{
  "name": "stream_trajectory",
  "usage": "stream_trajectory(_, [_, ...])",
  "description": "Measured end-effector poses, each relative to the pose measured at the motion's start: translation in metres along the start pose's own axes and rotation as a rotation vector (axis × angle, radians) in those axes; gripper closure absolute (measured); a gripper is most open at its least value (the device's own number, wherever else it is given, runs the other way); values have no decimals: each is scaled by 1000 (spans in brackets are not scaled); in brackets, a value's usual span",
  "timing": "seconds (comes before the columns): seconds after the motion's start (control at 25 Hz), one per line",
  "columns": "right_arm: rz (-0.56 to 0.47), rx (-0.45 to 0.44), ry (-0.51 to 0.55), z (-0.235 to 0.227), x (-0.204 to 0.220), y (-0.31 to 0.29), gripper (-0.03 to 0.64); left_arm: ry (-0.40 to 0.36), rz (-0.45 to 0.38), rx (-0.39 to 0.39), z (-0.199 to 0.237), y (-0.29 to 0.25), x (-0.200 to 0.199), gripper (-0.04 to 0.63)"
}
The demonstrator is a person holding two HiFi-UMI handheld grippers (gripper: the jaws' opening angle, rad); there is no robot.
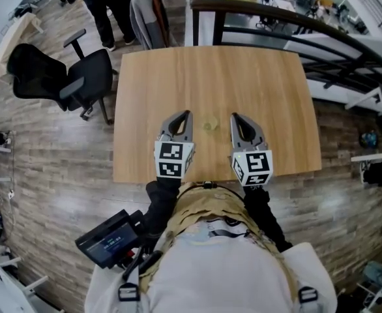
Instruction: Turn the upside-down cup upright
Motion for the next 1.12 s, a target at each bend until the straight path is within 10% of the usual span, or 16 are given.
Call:
stream_trajectory(0.92, [453, -166, -13, 23, 175, -79, 591, 107, 343, 23, 32, -70, 144, 595])
stream_trajectory(1.12, [564, -179, -43, 22, 201, -90, 382, 125, 382, 43, 30, -79, 155, 595])
Point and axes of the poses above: the fingertips, and each gripper's own axes: y backward along the fingers, z to its left, x out of its underside, the point moved 4 cm from there along y, backward along the fingers, and after that the axes turned 3 degrees about x, right-handed, at the moved point
